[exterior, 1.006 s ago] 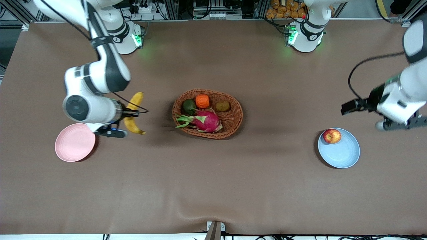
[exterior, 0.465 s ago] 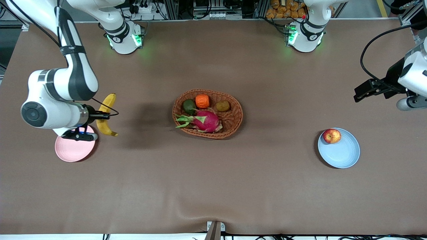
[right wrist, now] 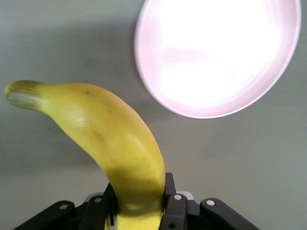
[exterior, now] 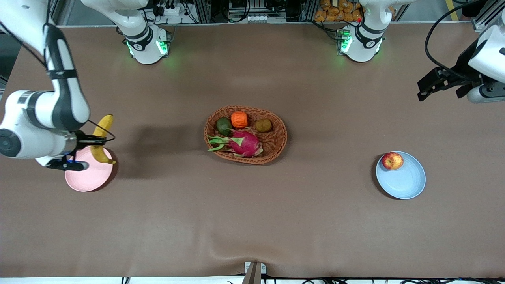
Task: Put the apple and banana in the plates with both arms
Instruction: 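Lower the banana onto the pink plate with the right gripper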
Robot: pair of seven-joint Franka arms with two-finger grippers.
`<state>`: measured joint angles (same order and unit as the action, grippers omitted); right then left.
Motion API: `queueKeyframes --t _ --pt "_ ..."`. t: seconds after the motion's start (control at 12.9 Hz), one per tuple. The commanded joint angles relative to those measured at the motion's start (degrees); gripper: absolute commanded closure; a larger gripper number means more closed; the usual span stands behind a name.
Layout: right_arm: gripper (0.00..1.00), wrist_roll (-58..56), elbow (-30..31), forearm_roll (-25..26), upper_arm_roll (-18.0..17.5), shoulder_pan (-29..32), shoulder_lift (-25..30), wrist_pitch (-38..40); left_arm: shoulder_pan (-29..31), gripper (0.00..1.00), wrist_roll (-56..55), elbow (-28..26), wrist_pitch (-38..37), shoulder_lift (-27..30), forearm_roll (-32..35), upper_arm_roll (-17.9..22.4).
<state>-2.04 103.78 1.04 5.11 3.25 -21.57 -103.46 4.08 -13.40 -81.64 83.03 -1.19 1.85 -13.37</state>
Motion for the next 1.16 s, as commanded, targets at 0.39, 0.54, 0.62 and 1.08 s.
queueKeyframes --t 0.39,0.54,0.62,1.08 --pt "1.00 -8.3 -15.4 0.7 -1.2 7.6 -14.9 -1.0 -12.0 0.00 5.0 -1.4 -1.3 2.9 1.2 14.3" --pt "0.99 -10.3 -18.0 0.5 -1.2 8.3 -16.6 -1.0 -11.6 0.00 5.1 -1.6 -1.4 3.0 1.1 14.6" --pt "0.98 -11.1 -18.0 0.5 -1.2 8.9 -17.1 -1.3 -11.4 0.00 5.2 -2.1 -1.4 3.1 1.1 14.6" --pt "0.68 -13.1 -18.0 0.5 -1.2 9.9 -19.0 -1.5 -11.7 0.00 4.9 -5.6 -1.1 4.9 1.1 15.4"
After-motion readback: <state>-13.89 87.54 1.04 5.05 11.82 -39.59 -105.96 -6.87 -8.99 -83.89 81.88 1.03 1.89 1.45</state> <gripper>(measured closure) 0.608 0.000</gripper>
